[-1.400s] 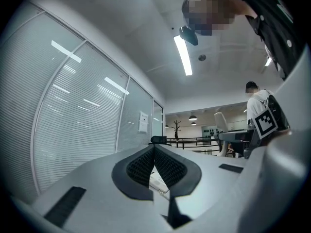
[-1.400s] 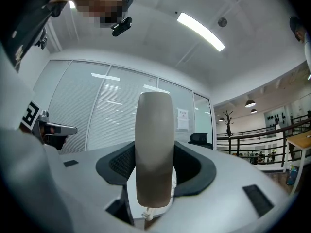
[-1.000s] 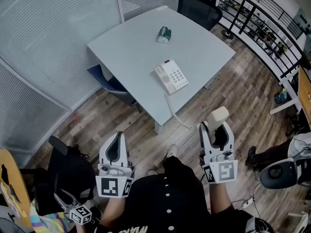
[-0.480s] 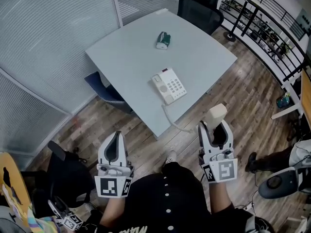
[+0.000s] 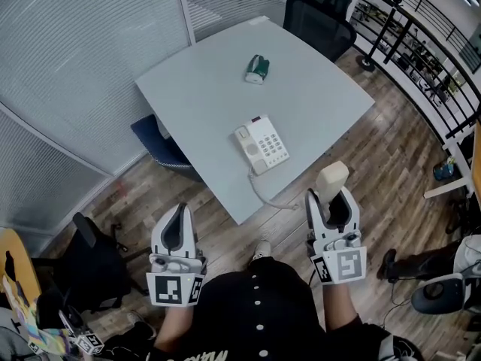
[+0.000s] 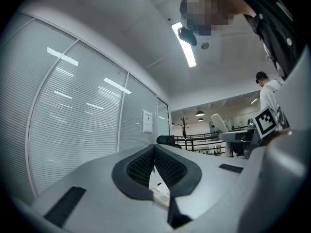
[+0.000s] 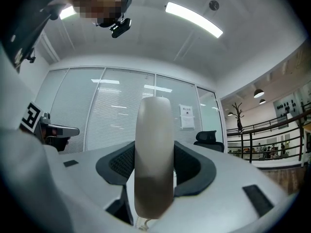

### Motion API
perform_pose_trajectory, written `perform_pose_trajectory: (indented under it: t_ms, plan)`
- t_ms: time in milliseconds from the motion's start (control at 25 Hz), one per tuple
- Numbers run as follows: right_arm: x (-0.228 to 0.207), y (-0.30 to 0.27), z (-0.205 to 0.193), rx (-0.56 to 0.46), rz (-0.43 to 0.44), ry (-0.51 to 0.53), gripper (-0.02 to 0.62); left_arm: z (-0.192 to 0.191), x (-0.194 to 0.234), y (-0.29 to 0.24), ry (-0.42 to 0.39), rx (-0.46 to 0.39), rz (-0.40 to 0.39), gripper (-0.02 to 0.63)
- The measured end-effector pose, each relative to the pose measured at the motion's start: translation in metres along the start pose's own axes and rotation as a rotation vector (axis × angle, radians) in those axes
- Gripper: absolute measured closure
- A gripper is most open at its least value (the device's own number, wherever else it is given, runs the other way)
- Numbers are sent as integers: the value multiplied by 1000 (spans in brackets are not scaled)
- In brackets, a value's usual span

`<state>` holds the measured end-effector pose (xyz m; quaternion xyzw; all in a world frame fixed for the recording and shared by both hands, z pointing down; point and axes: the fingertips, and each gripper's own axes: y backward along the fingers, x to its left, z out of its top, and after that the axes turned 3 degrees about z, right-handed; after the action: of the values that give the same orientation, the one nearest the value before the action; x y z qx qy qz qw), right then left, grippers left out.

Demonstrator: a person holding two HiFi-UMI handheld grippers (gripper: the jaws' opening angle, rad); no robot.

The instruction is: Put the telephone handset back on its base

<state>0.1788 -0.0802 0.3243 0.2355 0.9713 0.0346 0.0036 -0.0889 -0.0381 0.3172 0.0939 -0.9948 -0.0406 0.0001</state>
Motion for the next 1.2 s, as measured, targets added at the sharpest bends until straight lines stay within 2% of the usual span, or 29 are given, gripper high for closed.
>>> perform_pose_trajectory:
  t_ms: [640,880,1200]
  plan:
    - [-60,-35,-17,12,69,-52,359,-15,-31,-38,22,61,102,591]
    - [-63,-41,-26,18,80,-67,359,-16,-28,-41,5,64,115,591]
    - [-61,-55,-27,24,55,-42,359,-22,-16,-62,23,47,80,591]
